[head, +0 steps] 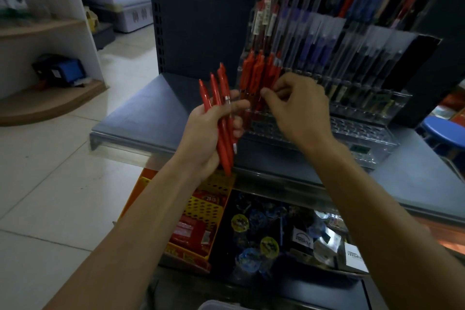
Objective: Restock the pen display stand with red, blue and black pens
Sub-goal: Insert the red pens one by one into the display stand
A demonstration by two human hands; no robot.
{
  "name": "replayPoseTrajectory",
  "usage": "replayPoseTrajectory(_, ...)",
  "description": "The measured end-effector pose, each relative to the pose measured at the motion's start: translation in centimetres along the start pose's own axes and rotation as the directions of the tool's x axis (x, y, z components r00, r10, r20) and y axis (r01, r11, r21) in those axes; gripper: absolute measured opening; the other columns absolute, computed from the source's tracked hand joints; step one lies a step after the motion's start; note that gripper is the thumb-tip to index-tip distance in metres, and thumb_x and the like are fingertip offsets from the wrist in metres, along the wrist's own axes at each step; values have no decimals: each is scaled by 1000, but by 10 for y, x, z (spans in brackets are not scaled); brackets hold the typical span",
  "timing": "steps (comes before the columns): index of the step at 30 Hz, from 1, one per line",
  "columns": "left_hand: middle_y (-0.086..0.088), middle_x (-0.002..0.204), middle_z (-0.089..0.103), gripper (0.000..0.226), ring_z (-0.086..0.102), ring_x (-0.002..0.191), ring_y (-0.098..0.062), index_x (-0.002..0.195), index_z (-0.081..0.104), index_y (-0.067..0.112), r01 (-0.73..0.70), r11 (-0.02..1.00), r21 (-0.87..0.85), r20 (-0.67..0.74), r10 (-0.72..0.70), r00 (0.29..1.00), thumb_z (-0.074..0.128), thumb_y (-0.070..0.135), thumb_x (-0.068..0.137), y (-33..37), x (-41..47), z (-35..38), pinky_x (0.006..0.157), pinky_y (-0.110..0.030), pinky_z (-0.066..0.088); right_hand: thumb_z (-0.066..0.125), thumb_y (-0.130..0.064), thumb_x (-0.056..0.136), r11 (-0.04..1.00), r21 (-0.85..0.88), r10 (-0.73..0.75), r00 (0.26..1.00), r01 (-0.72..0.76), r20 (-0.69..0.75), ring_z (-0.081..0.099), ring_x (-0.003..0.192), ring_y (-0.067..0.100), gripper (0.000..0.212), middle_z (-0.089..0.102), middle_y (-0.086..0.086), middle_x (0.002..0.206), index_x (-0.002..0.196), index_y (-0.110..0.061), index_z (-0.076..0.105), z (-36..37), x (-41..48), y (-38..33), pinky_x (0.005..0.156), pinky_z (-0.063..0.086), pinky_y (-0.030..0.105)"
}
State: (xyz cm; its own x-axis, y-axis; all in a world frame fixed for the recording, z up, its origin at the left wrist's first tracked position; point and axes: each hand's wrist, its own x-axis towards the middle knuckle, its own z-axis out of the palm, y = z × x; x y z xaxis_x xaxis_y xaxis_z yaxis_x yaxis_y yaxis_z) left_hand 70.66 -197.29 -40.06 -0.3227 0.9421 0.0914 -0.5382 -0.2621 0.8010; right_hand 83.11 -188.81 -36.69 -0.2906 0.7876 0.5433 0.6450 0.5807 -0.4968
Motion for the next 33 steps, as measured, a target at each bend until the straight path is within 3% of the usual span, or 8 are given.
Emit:
replayPoseTrajectory(6,-8,107,73,19,71,85,-15,114,58,8,-8,1000,8,35,8,999,47,7,98,-2,-6,3,75,-27,57,60,-33,94,999,44,20,998,-23,54,59,64,6,16,61,-11,70,84,-20,64,6,-11,3,65,56,36)
replayPoseTrajectory(12,-7,106,74,20,71,84,-15,115,58,8,13,1000,28,14,-13,1000,46,6,99,-2,-6,3,76,-28,58,66,-40,88,997,59,44,993,-50,108,60,73,5,19,63,-11,80,95,-22,66,0,-7,6,67,51,27)
replayPoseTrajectory(15,-8,104,74,21,71,80,-15,117,57,6,18,999,31,8,-18,1000,46,6,98,-3,-5,3,74,-27,58,65,-36,90,999,-22,-31,998,33,57,61,75,12,15,66,-8,80,89,-21,67,8,-11,7,72,52,35)
replayPoseTrajectory(19,-7,104,74,21,71,81,-14,117,57,7,12,998,60,23,-13,1000,47,7,99,-5,-4,4,73,-26,58,61,-40,91,984,-165,-67,997,73,37,58,94,21,20,67,-3,93,92,-21,67,13,-12,12,86,44,39)
replayPoseTrajectory(24,-8,105,74,21,71,92,-18,115,59,7,5,999,49,46,-7,999,46,5,99,-7,-6,7,78,-28,58,58,-34,93,999,4,-46,999,46,0,54,99,17,18,64,-4,99,103,-21,68,8,-25,14,90,46,38)
replayPoseTrajectory(27,-11,112,71,24,69,104,-22,119,58,6,11,999,53,81,-15,997,45,4,99,-12,-7,11,82,-30,57,54,-21,98,958,284,-27,998,45,-64,57,78,5,11,61,-9,82,91,-20,61,-3,-42,7,72,49,25)
replayPoseTrajectory(29,-11,112,71,25,69,104,-21,120,60,6,13,997,70,95,-19,995,47,5,98,-15,-8,15,81,-29,57,55,-24,98,896,444,-31,998,7,46,65,71,4,13,66,-6,80,90,-18,63,-7,-47,2,67,55,26)
replayPoseTrajectory(33,-11,108,72,23,69,101,-19,115,63,11,26,993,113,87,-36,996,49,10,97,-21,-11,21,83,-27,57,63,-37,91,912,401,-24,969,-79,246,67,80,20,17,68,6,85,93,-22,70,-14,-46,8,76,57,44)
